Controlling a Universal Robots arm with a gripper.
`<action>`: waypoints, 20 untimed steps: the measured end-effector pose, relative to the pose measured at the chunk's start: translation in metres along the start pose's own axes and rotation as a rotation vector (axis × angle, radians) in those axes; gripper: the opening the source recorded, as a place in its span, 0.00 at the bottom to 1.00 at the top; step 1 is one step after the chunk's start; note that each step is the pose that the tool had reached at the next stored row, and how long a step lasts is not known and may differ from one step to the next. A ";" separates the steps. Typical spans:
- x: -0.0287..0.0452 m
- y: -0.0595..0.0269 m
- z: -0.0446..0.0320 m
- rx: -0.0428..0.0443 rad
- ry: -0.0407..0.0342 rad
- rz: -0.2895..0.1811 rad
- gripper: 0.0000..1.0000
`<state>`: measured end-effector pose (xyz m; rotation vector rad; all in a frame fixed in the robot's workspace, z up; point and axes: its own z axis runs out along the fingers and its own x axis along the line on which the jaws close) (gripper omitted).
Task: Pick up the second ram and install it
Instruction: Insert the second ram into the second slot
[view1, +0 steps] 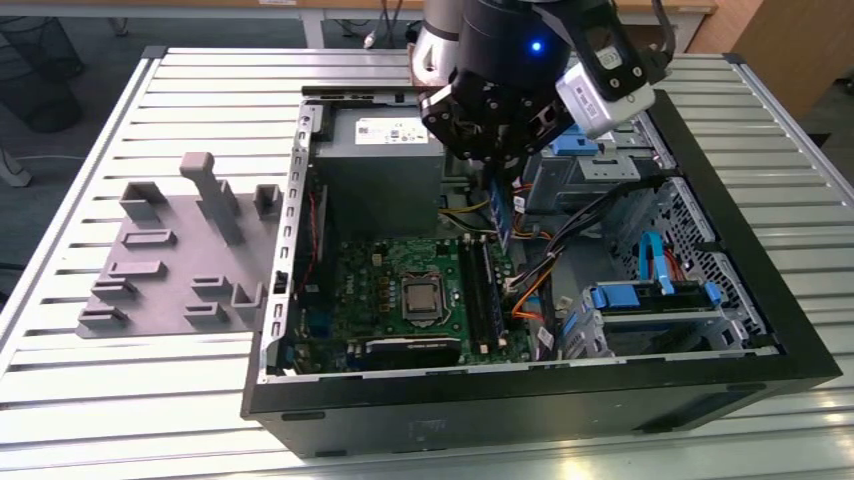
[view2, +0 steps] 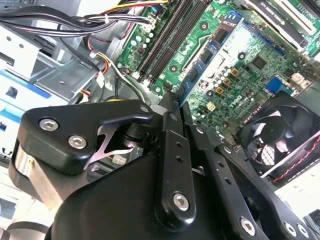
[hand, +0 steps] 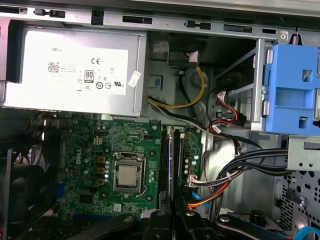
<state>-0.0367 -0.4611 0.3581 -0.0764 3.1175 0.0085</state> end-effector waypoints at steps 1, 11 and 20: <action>0.0000 0.0000 0.0005 0.0000 0.0000 0.000 0.14; 0.0001 0.0000 0.0054 0.0000 0.0000 0.000 0.14; 0.0002 -0.0001 0.0092 0.0001 0.0000 0.000 0.14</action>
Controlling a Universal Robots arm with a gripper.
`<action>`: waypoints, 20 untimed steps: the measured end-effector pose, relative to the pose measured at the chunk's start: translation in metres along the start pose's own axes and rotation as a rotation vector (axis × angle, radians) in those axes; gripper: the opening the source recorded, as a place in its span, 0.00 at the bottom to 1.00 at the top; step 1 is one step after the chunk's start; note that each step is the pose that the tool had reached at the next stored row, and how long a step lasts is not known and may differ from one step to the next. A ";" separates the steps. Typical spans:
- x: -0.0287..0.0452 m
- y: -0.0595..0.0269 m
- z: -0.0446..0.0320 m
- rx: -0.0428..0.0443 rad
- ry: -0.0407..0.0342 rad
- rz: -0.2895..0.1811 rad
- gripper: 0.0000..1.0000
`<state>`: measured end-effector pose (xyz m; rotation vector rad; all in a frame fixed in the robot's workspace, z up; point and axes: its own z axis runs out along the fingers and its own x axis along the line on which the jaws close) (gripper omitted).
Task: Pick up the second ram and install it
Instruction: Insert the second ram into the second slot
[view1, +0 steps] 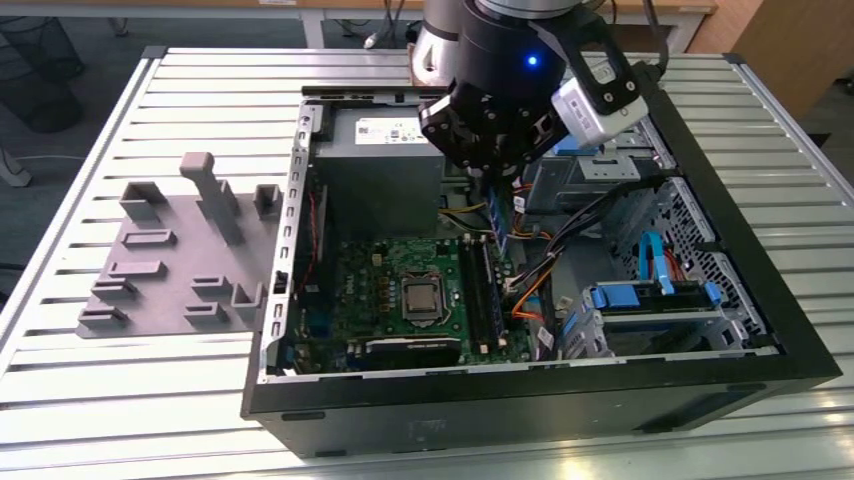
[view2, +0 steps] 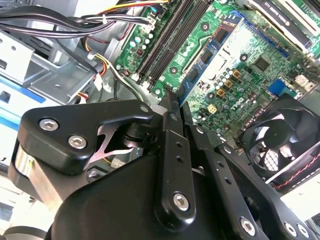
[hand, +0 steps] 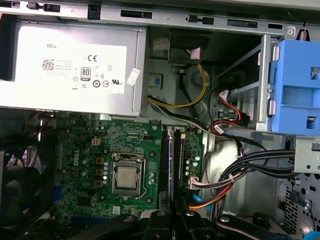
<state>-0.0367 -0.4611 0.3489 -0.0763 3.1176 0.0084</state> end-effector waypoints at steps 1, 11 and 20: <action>0.0000 0.0000 0.0002 0.0001 0.0000 0.000 0.14; 0.0000 0.0000 0.0007 0.0000 0.0000 0.000 0.14; 0.0003 -0.0003 0.0121 -0.0002 0.0009 0.002 0.14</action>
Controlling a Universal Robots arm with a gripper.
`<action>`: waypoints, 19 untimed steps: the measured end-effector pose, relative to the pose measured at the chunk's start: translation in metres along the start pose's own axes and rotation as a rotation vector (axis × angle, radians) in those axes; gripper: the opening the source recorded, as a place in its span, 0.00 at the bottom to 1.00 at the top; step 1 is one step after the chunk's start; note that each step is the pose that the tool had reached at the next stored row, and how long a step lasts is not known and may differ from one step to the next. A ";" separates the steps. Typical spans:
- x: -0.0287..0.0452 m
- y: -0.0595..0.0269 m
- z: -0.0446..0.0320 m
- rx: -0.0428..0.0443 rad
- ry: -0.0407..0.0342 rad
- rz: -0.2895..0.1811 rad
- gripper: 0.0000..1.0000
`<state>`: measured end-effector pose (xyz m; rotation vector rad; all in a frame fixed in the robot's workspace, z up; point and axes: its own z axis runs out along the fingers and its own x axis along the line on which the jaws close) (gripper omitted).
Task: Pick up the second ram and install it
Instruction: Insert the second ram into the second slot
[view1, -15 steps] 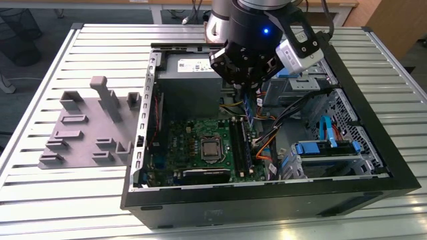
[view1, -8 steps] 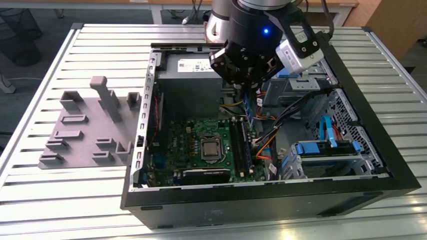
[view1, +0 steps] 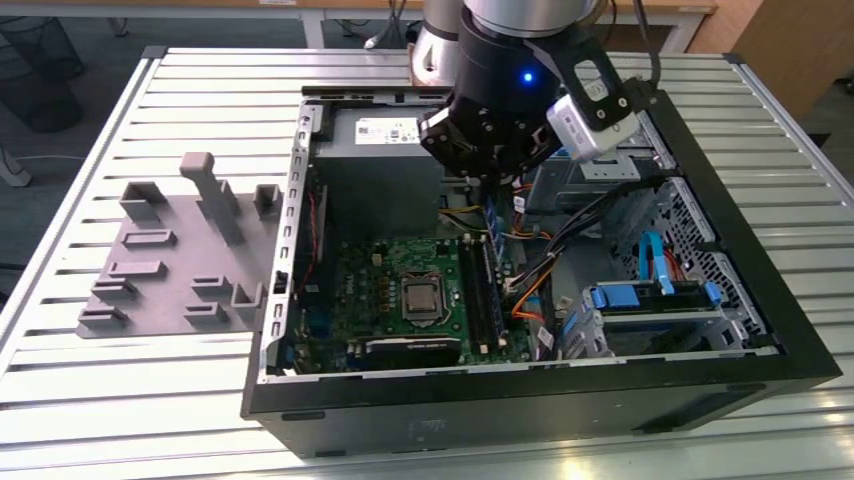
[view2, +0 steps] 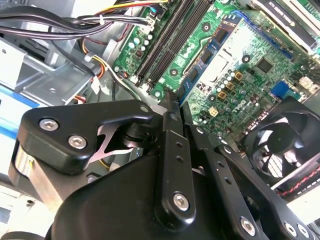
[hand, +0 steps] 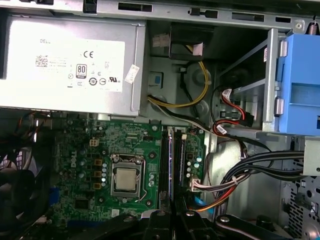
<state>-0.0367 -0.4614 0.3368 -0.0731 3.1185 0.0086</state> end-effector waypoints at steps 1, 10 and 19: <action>0.0000 -0.0001 0.0018 0.0000 0.0000 0.001 0.14; 0.0003 -0.0002 0.0176 0.0009 -0.0001 0.035 0.14; 0.0007 -0.0035 0.0235 0.0017 0.0007 0.036 0.14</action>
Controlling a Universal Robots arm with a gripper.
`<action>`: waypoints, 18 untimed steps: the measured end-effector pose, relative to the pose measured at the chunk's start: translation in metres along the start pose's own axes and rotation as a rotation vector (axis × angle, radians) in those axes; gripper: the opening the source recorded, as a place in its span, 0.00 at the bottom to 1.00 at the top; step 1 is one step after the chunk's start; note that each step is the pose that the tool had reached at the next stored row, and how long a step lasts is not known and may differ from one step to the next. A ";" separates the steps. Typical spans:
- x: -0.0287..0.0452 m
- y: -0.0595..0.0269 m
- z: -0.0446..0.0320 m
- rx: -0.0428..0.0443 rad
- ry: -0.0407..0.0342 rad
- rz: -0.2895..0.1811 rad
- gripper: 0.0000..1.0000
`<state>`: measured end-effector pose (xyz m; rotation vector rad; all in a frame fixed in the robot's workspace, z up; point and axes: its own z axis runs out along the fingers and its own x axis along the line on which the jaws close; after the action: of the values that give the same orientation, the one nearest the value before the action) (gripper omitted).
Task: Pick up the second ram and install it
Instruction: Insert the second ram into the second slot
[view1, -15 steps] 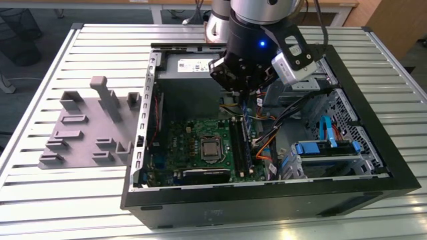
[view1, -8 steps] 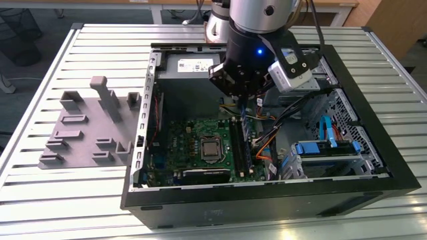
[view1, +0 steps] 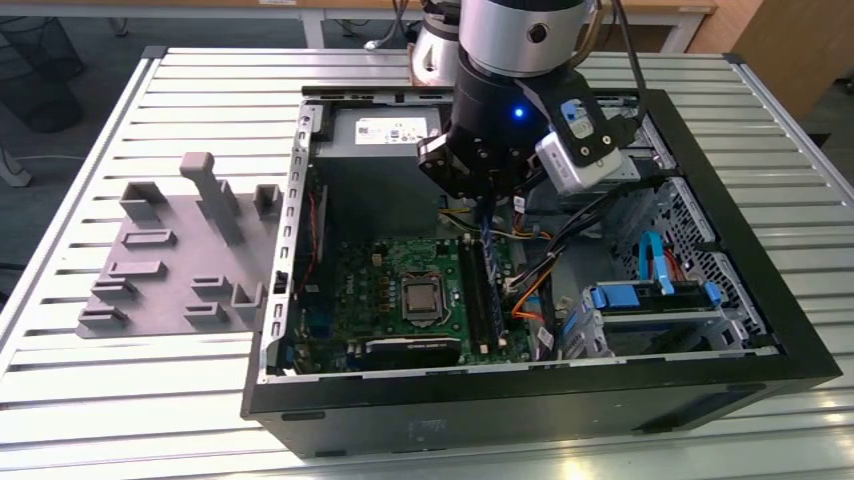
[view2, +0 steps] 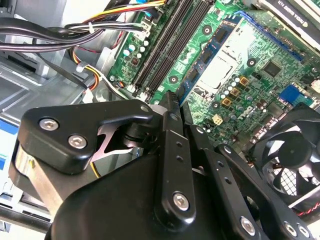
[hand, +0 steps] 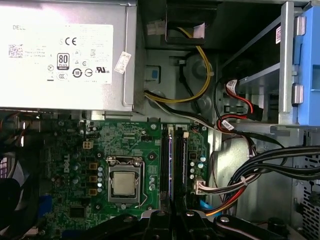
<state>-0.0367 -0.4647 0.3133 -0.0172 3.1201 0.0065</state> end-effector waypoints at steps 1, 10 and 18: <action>0.0000 0.0000 0.0000 0.0002 0.0000 0.000 0.14; 0.0002 0.0000 0.0079 0.0023 -0.0001 0.000 0.14; 0.0003 -0.0001 0.0134 0.0023 -0.0001 0.000 0.14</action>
<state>-0.0367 -0.4647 0.2999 -0.0174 3.1200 0.0030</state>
